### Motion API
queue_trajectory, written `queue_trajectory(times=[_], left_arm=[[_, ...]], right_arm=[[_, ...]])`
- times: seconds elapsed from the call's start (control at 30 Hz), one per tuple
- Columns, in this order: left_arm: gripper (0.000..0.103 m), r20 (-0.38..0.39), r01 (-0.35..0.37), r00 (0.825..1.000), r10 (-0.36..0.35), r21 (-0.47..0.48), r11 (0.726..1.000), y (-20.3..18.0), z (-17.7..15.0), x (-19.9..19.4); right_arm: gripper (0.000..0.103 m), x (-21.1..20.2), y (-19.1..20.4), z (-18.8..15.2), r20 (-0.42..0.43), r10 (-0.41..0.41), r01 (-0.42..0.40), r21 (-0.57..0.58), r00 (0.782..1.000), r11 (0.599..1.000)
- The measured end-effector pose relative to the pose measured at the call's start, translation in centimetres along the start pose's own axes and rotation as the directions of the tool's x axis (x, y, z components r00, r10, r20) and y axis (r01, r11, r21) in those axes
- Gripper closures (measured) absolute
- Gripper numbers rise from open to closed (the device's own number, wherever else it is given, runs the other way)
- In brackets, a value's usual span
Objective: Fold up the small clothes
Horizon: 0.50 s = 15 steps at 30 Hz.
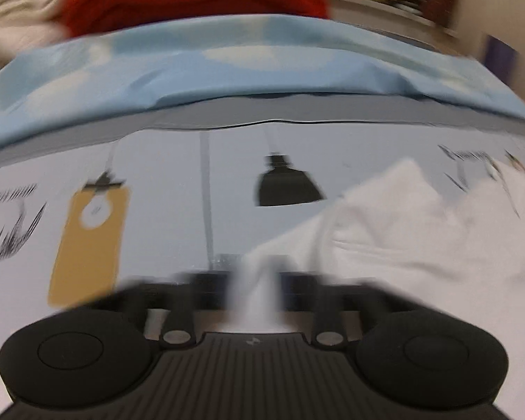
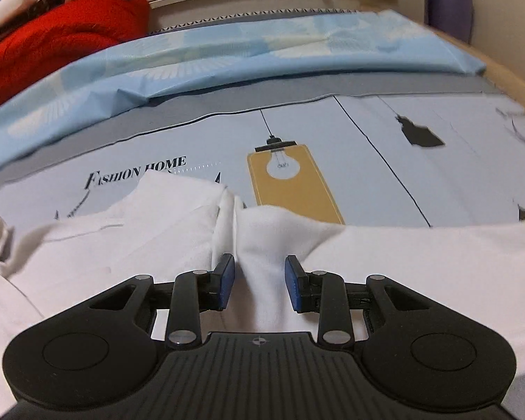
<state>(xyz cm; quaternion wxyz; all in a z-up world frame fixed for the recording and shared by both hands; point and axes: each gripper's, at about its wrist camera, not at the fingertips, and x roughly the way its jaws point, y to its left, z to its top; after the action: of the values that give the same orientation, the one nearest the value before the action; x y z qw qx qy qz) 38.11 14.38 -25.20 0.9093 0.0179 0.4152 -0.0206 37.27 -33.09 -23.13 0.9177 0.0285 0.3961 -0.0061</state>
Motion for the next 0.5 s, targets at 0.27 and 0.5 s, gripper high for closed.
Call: queue_trajectory(times=[0.27,0.5], left_arm=[[0.099,-0.018,-0.256,0.967,0.255,-0.08,0.963,3.9,-0.3,-1.2],[0.091,-0.107,0.179,0.977,-0.183,-0.046,0.983,0.2,-1.5,-0.8]], right_arm=[[0.093,0.3,1.7,0.9,0.065,-0.031,0.032,-0.006,0.997,0.999],[0.074,-0.4,-0.3,0.7,-0.003,-0.059,0.059,0.019,0.998,0.998]])
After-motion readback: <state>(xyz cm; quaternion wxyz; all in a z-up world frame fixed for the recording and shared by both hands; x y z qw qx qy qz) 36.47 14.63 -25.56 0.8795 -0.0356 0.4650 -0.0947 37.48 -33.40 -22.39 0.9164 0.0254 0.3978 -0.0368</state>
